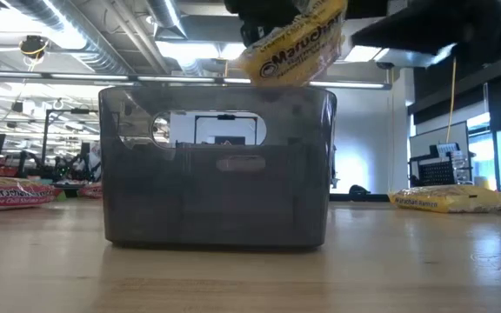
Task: Sort Maruchan noodles
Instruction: Put the yellow noodle pack into the transparent bin
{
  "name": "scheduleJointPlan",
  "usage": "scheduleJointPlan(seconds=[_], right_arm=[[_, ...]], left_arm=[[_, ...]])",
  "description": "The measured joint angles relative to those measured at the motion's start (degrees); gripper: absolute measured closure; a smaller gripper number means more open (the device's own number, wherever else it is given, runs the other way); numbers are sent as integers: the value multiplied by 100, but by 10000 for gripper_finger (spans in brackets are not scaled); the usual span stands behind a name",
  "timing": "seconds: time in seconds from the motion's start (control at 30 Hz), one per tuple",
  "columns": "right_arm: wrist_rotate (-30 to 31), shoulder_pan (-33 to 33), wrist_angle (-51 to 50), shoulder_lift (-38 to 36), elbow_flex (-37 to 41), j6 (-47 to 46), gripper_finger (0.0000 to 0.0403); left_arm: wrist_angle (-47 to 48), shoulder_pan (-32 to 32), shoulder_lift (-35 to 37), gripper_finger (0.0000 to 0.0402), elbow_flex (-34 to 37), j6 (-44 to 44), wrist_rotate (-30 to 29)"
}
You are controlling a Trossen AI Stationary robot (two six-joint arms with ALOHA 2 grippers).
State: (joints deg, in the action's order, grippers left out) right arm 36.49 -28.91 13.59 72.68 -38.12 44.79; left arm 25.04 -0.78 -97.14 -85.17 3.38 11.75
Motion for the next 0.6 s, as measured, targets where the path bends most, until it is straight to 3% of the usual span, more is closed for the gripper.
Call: scheduleJointPlan(seconds=[0.23, 0.43, 0.6], right_arm=[[454, 4, -31, 917, -777, 1233, 127], [685, 5, -52, 1279, -981, 1917, 130], [766, 4, -11, 1310, -1004, 2000, 190]], left_arm=[[7, -2, 0, 402, 0, 196, 137], [1, -4, 0, 401, 0, 229, 184], [-9, 0, 0, 401, 0, 230, 280]])
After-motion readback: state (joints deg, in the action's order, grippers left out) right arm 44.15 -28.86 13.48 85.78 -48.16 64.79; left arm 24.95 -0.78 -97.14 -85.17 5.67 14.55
